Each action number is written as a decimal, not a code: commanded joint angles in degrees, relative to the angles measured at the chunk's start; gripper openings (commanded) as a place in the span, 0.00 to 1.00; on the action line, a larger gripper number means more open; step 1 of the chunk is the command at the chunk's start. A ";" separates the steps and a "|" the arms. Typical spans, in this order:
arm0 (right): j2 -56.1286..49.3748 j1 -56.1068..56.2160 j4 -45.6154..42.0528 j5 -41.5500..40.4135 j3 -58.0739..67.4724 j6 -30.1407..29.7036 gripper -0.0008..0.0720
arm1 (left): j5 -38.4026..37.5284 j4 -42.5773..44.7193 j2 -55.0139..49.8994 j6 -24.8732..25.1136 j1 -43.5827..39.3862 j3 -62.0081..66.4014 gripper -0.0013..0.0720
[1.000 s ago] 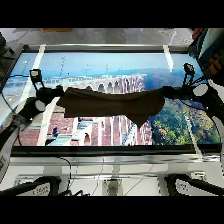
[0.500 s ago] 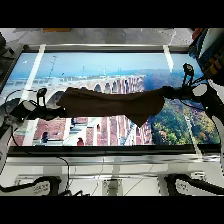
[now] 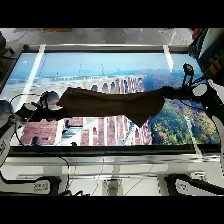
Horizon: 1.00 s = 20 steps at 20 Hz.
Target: Fold the clothes and pants, and hang the long-sleeved shirts on hangers.
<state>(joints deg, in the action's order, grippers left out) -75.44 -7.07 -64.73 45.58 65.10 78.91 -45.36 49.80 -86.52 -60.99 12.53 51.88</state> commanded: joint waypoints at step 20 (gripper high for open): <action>40.39 -0.04 -2.99 11.58 17.18 -0.55 0.03 | 17.75 12.07 53.86 0.61 6.27 23.30 0.04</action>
<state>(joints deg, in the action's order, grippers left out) -42.22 -7.07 -67.79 54.70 80.20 78.26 -29.69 53.95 -40.40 -60.31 18.33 74.89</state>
